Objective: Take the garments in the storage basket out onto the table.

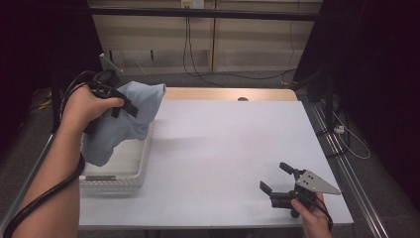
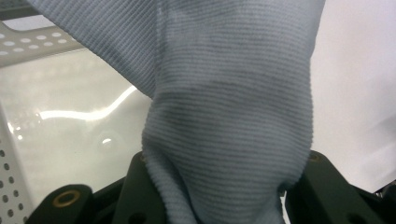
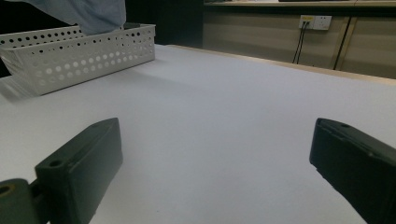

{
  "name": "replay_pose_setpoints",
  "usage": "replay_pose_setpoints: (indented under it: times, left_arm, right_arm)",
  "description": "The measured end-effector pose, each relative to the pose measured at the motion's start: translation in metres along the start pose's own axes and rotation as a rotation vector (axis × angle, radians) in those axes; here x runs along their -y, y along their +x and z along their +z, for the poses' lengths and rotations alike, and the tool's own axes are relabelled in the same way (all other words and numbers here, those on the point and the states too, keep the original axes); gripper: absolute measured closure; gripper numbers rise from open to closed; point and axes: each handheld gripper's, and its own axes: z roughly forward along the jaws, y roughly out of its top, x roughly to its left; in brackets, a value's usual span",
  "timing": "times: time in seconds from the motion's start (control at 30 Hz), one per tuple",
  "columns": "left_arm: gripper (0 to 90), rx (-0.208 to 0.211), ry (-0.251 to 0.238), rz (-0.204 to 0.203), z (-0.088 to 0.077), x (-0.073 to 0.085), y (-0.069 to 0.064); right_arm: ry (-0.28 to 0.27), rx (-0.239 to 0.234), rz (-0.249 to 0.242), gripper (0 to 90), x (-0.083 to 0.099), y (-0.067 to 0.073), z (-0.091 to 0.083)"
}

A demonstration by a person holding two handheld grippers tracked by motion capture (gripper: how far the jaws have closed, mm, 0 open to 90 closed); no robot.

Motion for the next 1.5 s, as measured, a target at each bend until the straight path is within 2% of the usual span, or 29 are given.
replay_pose_setpoints:
  times: [0.4, 0.53, 1.0, 1.5]
  left_arm:
    - [62.2, 0.003, -0.033, 0.004, -0.009, -0.004, -0.009]
    - [62.1, 0.008, -0.023, 0.012, -0.009, -0.006, -0.012]
    - [62.0, 0.036, -0.019, 0.05, -0.002, -0.014, -0.033]
    - [61.8, 0.068, -0.011, 0.078, 0.01, -0.017, -0.044]
  right_arm:
    - [-0.001, -0.001, 0.003, 2.2, 0.0, 0.001, 0.0]
    - [0.0, -0.001, 0.003, 2.2, 0.0, 0.001, 0.0]
    - [-0.001, -0.001, 0.003, 2.2, 0.0, 0.0, 0.0]
    - [0.001, 0.0, 0.002, 2.2, 0.0, 0.0, 0.0]
